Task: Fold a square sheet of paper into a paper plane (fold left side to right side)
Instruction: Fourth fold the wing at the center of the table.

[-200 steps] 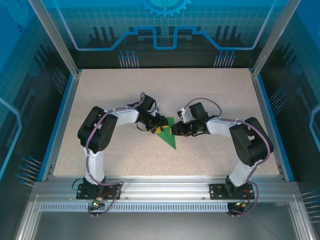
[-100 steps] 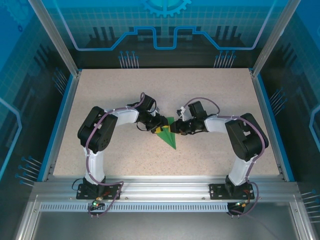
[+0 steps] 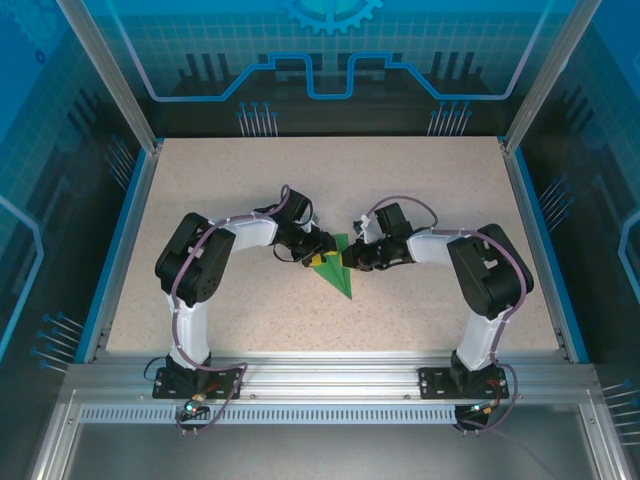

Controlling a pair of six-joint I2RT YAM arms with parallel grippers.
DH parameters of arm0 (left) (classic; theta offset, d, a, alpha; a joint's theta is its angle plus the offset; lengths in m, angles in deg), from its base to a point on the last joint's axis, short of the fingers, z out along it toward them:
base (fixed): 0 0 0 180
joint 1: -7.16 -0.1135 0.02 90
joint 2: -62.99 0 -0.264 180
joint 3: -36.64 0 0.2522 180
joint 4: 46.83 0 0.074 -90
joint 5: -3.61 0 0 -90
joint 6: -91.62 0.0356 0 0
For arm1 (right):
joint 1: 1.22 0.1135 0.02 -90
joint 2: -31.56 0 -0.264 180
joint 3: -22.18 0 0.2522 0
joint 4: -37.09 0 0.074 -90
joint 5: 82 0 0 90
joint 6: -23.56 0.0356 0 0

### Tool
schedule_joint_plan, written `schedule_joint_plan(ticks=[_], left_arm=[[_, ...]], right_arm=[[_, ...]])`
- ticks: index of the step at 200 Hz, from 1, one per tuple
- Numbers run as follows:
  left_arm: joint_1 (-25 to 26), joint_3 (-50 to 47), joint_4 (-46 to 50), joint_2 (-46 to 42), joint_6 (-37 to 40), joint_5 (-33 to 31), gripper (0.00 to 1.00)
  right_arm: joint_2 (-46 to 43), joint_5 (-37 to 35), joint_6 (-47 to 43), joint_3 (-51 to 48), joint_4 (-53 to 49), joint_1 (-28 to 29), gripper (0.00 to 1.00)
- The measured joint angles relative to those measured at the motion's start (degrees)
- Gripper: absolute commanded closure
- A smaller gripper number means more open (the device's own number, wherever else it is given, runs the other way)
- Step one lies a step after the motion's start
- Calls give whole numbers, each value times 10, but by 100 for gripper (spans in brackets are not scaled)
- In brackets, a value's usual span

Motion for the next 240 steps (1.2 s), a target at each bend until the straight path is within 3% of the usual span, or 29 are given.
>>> schedule_joint_plan(ticks=[240], left_arm=[[0, 0, 0, 0, 0, 0, 55]], right_arm=[[7, -76, -30, 23, -71, 0, 90]])
